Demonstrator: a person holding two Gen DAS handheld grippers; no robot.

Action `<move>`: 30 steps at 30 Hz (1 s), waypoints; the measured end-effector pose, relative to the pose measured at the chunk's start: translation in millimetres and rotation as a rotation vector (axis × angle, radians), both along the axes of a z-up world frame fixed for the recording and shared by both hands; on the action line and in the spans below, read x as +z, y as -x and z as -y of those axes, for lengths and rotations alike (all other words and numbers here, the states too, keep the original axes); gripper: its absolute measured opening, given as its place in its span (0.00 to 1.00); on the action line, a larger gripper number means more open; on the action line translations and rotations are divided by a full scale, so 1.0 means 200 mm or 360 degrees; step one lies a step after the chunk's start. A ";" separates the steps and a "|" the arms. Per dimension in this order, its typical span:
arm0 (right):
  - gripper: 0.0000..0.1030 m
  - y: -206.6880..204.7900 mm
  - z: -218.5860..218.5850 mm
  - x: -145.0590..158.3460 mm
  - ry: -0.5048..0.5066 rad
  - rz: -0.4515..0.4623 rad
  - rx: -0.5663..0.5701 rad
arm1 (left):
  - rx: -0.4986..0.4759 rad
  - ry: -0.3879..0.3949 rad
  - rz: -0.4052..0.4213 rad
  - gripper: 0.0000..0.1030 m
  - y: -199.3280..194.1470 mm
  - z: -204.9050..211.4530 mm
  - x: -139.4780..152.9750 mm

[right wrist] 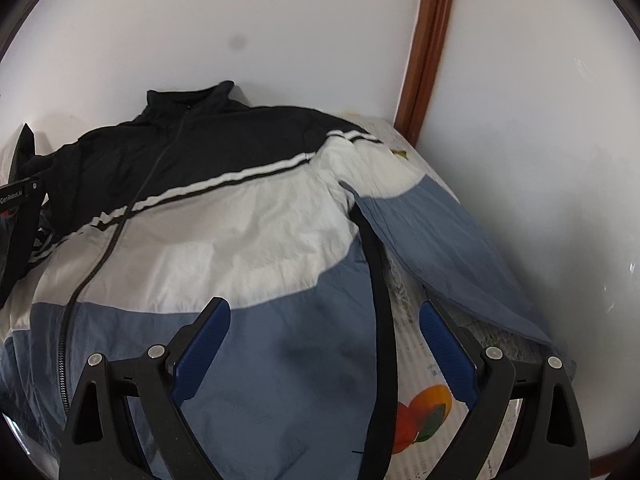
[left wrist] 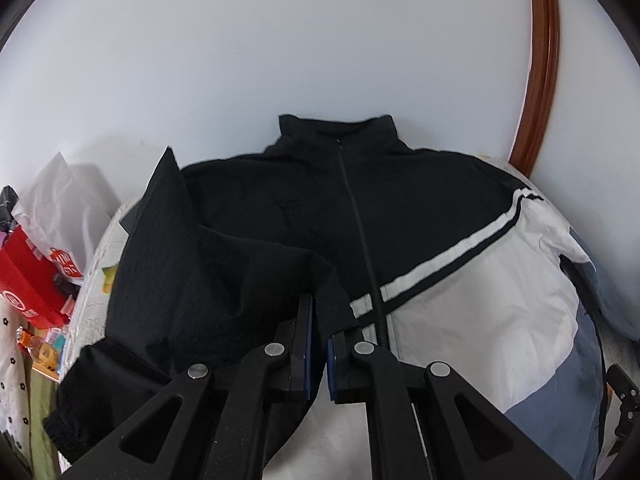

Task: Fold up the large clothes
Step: 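Fold the black sleeve across the jacket front with the left tool, then release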

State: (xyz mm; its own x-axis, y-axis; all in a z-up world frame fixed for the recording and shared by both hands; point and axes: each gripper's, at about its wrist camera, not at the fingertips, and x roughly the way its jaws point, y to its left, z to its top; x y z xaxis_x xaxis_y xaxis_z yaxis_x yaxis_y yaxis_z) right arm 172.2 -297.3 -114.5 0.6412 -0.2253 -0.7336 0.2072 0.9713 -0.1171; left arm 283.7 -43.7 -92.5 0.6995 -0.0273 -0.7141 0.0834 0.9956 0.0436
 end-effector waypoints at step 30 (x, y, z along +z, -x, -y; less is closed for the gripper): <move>0.54 0.13 -0.49 0.09 0.0008 0.0071 0.0333 | -0.0043 0.0184 0.0098 0.69 0.48 -0.38 0.14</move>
